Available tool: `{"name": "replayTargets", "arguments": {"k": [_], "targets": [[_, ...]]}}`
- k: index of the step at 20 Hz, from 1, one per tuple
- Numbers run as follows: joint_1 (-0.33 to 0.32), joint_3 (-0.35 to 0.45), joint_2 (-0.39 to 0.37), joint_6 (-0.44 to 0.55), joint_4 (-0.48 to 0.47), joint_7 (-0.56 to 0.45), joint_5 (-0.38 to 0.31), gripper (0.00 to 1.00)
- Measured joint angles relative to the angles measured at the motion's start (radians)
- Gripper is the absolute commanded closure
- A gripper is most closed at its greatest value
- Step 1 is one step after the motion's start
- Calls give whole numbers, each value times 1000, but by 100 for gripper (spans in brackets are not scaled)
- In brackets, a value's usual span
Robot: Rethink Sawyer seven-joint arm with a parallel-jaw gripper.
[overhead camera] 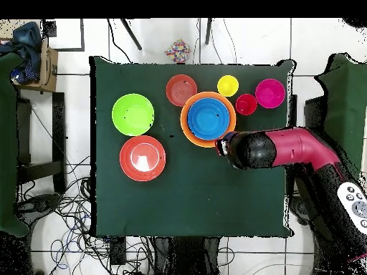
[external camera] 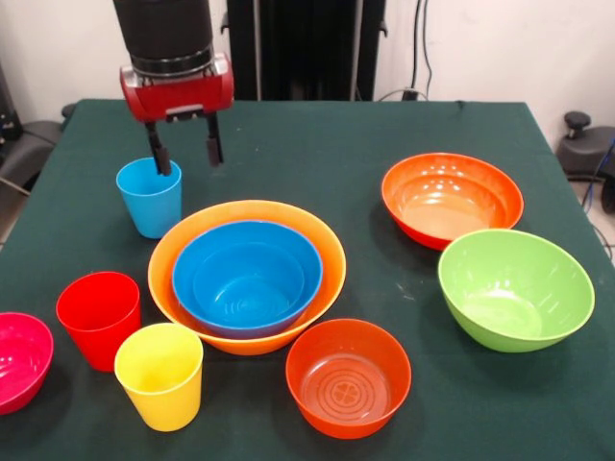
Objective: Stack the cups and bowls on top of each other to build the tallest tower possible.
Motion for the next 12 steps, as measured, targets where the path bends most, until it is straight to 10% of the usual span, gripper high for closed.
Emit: {"name": "replayTargets", "arguments": {"k": [12], "targets": [[0,2,-33,0,10,0,12,0]]}}
